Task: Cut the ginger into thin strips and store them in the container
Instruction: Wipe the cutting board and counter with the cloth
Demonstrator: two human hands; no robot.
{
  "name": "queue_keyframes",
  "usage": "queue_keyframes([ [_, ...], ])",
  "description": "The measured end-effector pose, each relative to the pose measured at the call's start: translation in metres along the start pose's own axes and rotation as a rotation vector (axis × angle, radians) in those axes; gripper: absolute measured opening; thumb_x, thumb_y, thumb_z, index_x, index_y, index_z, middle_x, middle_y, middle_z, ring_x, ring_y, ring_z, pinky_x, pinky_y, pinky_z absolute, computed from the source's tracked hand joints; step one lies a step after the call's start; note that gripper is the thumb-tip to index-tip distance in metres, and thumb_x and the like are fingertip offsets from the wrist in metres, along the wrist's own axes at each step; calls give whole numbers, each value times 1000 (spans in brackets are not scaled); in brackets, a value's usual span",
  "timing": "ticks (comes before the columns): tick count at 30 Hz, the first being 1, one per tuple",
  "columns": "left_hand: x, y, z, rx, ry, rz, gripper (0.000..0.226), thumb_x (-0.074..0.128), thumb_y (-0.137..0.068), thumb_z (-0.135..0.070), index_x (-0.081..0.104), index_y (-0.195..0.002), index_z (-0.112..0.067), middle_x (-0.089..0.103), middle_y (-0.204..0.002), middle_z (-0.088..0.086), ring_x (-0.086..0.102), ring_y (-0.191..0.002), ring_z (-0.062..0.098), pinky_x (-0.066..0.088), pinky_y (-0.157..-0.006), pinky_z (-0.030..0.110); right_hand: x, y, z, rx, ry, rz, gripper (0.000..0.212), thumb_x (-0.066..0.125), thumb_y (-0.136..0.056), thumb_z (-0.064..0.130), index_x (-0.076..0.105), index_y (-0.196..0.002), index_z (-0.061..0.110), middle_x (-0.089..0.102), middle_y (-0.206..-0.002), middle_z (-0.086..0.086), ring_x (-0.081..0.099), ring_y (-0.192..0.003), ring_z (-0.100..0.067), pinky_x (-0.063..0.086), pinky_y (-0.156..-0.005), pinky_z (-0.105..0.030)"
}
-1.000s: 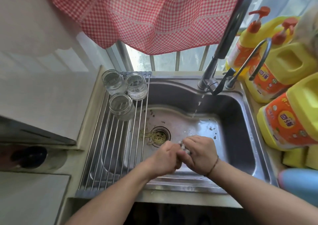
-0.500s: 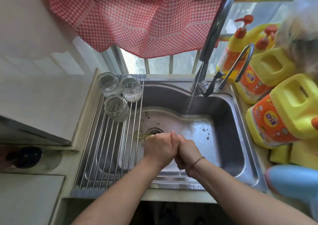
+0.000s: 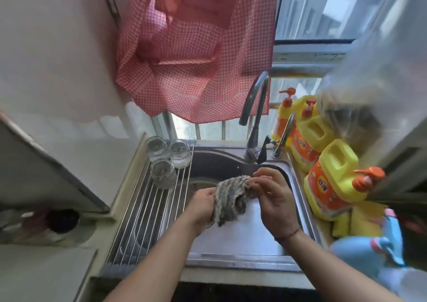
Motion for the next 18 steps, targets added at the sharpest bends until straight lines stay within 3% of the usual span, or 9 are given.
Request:
queue_keyframes([
  [4,6,20,-19,114,-159,-55,37,42,-108,-37,71,-107,-14,75,-104,4,71,-94,20,52,-87,39,-7,-18,30,6,-38,31,17,59,-91,8,71,-94,20,71,-95,2,65,-91,0,51,-84,-15],
  [8,18,59,-52,522,-327,-161,39,56,-86,-67,66,-107,-37,69,-107,-12,66,-99,5,53,-86,32,-12,-29,46,86,-29,36,11,64,-94,18,73,-87,19,72,-81,5,66,-77,-2,48,-71,-10],
  [11,27,69,-51,619,-477,-96,28,73,-81,-54,70,-103,-36,72,-97,-13,69,-88,7,59,-80,36,-14,-32,58,131,-23,39,17,65,-95,16,72,-83,25,71,-76,10,65,-72,-1,48,-64,-9],
  [13,21,73,-53,637,-522,-182,15,70,-89,-35,76,-103,-32,74,-92,-16,70,-84,3,59,-79,36,-13,-31,59,166,-9,65,14,65,-95,17,74,-86,23,70,-76,14,65,-73,5,46,-64,-5],
  [15,10,82,-59,673,-496,-315,17,64,-95,-20,79,-96,-28,75,-87,-17,70,-83,1,59,-78,32,-14,-30,59,198,8,78,13,65,-95,18,77,-90,16,69,-75,16,63,-72,10,44,-63,-3],
  [18,9,95,-68,718,-471,-294,10,68,-93,-26,75,-90,-32,73,-85,-17,69,-81,1,55,-73,19,-12,-28,58,245,22,82,15,70,-92,21,78,-81,13,66,-63,19,61,-64,12,42,-58,-3],
])
Point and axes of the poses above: each hand's wrist, its own y-axis away from the middle knuckle, its own x-axis out of the palm, z = x × y, the point moved 6 cm from there along -y, towards the middle knuckle
